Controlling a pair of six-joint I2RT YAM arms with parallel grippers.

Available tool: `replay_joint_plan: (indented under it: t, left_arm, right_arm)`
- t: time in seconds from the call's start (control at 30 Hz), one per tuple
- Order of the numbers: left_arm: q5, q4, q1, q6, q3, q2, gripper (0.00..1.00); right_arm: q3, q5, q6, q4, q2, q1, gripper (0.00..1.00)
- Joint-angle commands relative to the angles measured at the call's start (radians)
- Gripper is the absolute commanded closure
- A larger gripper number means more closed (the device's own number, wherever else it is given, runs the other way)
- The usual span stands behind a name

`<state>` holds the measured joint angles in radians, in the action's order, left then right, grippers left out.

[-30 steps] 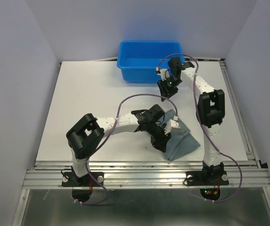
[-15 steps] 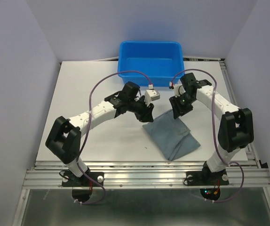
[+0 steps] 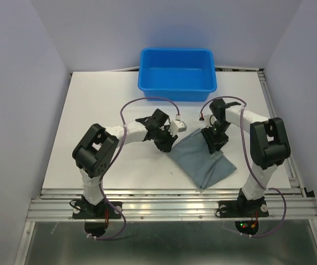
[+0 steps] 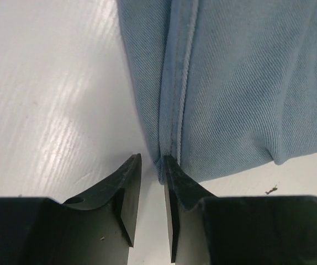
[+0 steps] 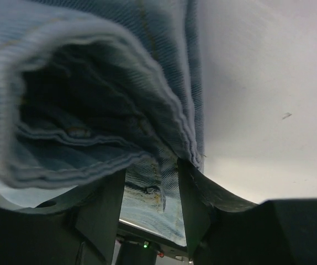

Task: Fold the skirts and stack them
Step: Fold the skirt, then neatly place the folded skirt to the corner

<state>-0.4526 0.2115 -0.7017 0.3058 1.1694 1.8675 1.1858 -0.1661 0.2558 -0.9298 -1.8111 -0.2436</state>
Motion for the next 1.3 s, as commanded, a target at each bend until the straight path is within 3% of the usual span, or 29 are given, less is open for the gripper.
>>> replay_joint_plan:
  t: [0.0,0.2,0.3,0.37,0.43,0.57,0.67,0.9,1.13,1.27]
  left_arm:
    - [-0.032,0.002,-0.051,0.049,-0.083,-0.092,0.68]
    - [-0.038,-0.064,-0.226,-0.023,-0.134,-0.125,0.69]
    - [-0.058,-0.066,-0.237,-0.079,-0.077,-0.113,0.65]
    - [0.008,-0.038,-0.222,-0.106,-0.027,-0.113,0.64]
    - [0.063,-0.031,-0.193,-0.149,-0.010,-0.145,0.60]
    - [0.132,-0.027,-0.061,-0.194,-0.007,-0.282,0.53]
    - [0.130,-0.024,-0.004,-0.194,-0.016,-0.344,0.51]
    - [0.146,0.032,0.094,-0.151,-0.037,-0.418,0.49]
    - [0.143,0.040,0.174,-0.175,-0.073,-0.436,0.35]
    - [0.138,0.051,0.208,-0.172,-0.076,-0.444,0.34]
  right_arm:
    - [0.073,0.094,0.045,0.123,-0.103,0.052,0.51]
    - [0.359,0.195,0.125,0.120,-0.226,0.087,0.51]
    - [0.465,0.206,0.140,0.085,-0.209,0.087,0.50]
    - [0.503,0.209,0.129,0.059,-0.179,0.087,0.46]
    - [0.511,0.206,0.099,0.036,-0.102,0.087,0.37]
    - [0.453,0.160,-0.002,-0.012,0.062,0.087,0.29]
    - [0.324,0.025,-0.091,-0.030,0.189,0.087,0.29]
    - [0.052,-0.164,-0.245,0.052,0.222,0.078,0.28]
    - [-0.038,-0.057,-0.316,0.221,0.142,0.063,0.25]
    - [-0.044,0.057,-0.196,0.232,0.041,0.075,0.23]
